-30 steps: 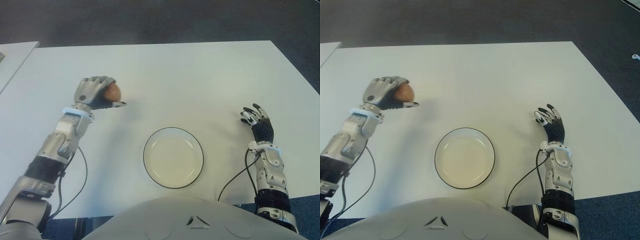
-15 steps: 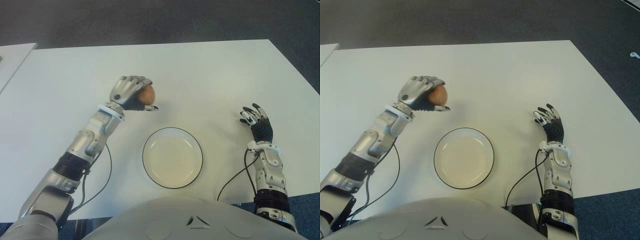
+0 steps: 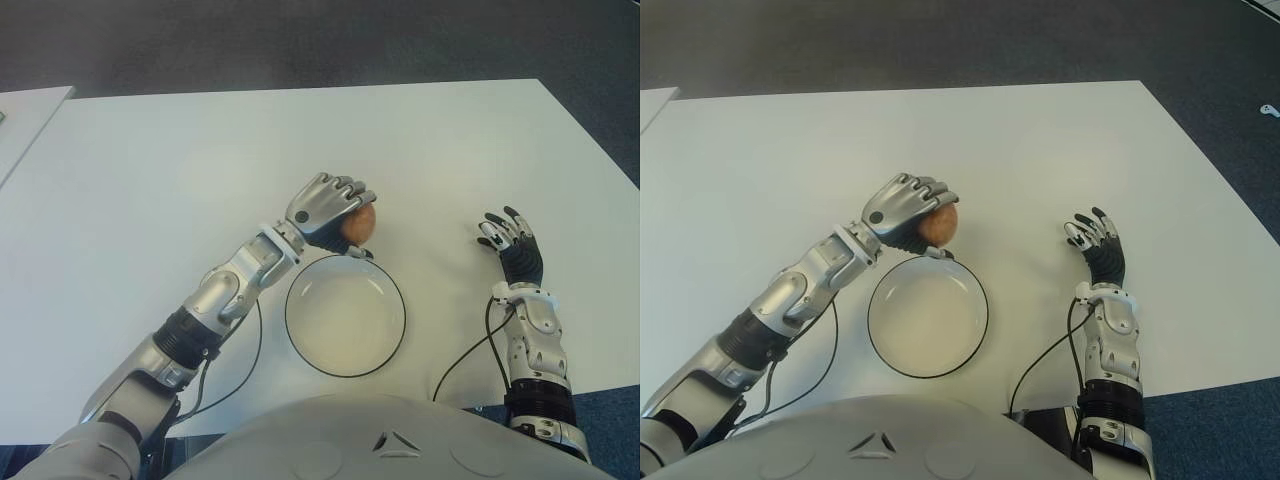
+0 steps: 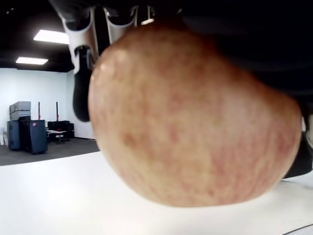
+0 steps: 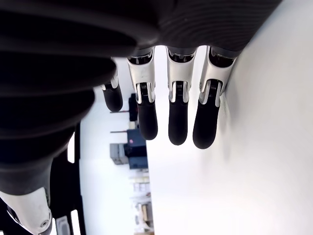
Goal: Put the apples into the plate.
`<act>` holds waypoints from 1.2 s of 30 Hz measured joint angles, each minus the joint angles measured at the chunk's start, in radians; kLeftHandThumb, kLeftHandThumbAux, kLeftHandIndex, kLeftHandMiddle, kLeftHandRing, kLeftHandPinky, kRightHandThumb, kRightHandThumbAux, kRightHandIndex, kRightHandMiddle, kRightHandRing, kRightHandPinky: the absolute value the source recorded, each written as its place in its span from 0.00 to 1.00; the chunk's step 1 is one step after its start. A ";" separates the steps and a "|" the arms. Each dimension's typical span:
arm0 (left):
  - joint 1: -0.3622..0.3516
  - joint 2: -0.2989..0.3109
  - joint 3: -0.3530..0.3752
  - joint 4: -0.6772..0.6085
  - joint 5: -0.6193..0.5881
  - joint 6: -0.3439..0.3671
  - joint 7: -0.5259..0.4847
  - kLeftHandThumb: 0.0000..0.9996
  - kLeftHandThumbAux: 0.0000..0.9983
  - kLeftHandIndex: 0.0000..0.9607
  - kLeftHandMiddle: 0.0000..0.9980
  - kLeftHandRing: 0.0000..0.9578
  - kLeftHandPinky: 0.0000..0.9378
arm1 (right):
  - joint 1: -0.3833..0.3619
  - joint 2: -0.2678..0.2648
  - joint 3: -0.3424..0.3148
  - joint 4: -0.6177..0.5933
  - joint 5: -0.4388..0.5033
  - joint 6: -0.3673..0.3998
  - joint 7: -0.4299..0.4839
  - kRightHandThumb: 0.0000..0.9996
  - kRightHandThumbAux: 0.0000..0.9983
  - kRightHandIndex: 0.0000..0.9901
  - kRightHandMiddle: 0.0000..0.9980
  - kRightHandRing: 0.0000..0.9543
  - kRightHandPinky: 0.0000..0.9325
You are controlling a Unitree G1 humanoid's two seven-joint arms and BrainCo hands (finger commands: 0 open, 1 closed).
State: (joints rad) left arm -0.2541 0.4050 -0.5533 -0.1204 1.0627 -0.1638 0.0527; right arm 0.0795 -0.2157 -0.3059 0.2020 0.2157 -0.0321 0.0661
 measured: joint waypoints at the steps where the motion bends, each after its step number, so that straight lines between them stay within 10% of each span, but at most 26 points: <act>1: -0.001 -0.002 -0.002 0.000 0.000 -0.001 -0.003 0.75 0.69 0.46 0.85 0.90 0.91 | -0.001 -0.001 0.000 0.004 0.000 -0.004 0.002 0.24 0.69 0.11 0.26 0.29 0.31; 17: 0.061 -0.046 -0.098 -0.002 -0.009 -0.138 0.034 0.75 0.69 0.46 0.83 0.88 0.91 | 0.005 0.002 0.009 0.025 -0.015 -0.056 0.003 0.21 0.70 0.13 0.26 0.27 0.26; 36: 0.197 0.002 -0.104 -0.238 0.024 -0.143 -0.212 0.74 0.70 0.46 0.84 0.89 0.92 | -0.047 0.020 -0.005 0.141 0.009 -0.145 0.042 0.29 0.70 0.14 0.27 0.29 0.31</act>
State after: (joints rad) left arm -0.0571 0.4074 -0.6568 -0.3583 1.0866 -0.3073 -0.1591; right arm 0.0329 -0.1961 -0.3113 0.3426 0.2246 -0.1776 0.1076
